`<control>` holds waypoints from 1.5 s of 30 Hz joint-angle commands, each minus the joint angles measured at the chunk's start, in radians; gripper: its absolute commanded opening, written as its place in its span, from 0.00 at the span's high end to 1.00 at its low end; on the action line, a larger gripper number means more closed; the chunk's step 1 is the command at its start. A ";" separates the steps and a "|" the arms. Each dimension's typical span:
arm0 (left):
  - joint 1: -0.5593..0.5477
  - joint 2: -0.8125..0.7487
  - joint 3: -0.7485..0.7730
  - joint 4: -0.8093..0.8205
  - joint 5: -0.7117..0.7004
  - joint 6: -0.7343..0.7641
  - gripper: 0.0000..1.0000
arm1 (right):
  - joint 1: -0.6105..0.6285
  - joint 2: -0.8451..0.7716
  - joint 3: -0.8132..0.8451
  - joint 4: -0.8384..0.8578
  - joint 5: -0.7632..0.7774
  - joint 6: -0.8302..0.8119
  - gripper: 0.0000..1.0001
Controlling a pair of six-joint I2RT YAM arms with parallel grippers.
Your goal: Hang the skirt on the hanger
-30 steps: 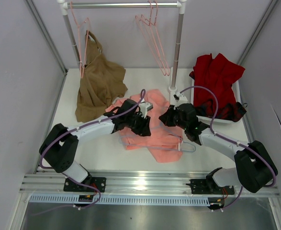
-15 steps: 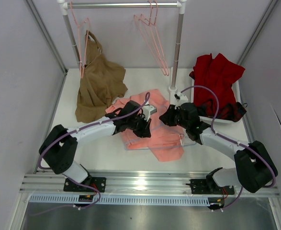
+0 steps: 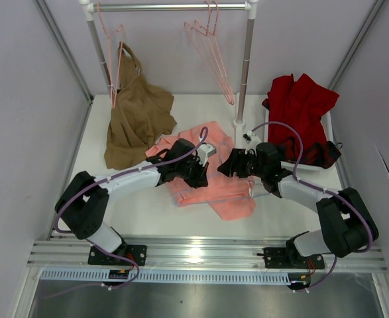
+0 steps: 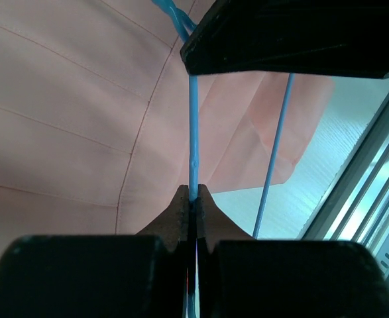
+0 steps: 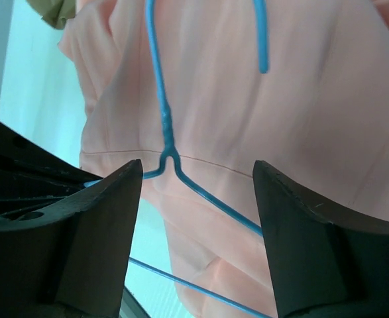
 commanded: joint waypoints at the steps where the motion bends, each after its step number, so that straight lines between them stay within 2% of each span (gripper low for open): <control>1: 0.004 -0.001 -0.004 0.043 -0.009 0.030 1.00 | -0.003 0.026 0.006 0.104 -0.102 -0.043 0.27; 10: 0.004 0.000 0.003 0.049 -0.015 0.031 1.00 | -0.022 0.150 0.034 0.236 -0.273 -0.040 0.27; 14: 0.004 0.014 0.019 0.048 -0.029 0.030 1.00 | -0.031 0.165 0.020 0.278 -0.309 -0.020 0.36; 15: 0.001 0.017 0.017 0.049 -0.032 0.030 1.00 | -0.032 0.165 0.015 0.284 -0.312 -0.011 0.44; 17: -0.001 0.022 0.020 0.052 -0.045 0.025 1.00 | -0.034 0.168 0.008 0.310 -0.335 0.004 0.53; 18: -0.004 0.023 0.022 0.052 -0.052 0.021 1.00 | -0.034 0.170 0.008 0.315 -0.340 0.014 0.67; 20: -0.004 0.028 0.025 0.054 -0.063 0.016 1.00 | -0.035 0.170 -0.001 0.325 -0.346 0.021 0.80; 24: -0.002 0.034 0.036 0.045 -0.097 0.008 1.00 | -0.045 0.168 -0.020 0.348 -0.372 0.043 0.93; 26: -0.002 0.042 0.040 0.040 -0.117 0.007 1.00 | -0.051 0.176 -0.031 0.406 -0.425 0.081 0.92; 27: -0.002 0.043 0.045 0.040 -0.123 0.002 1.00 | -0.058 0.193 -0.034 0.426 -0.448 0.096 0.82; 29: -0.002 0.048 0.043 0.049 -0.134 0.004 1.00 | -0.060 0.219 -0.032 0.476 -0.494 0.124 0.73; 35: -0.004 0.030 0.028 0.094 -0.100 0.028 1.00 | -0.077 0.285 -0.012 0.561 -0.590 0.155 0.51; 39: -0.005 0.033 0.037 0.101 -0.085 0.042 1.00 | -0.091 0.317 0.012 0.578 -0.617 0.155 0.48; 45: -0.007 -0.013 0.003 0.161 -0.072 0.038 1.00 | -0.097 0.326 0.041 0.449 -0.579 0.060 0.48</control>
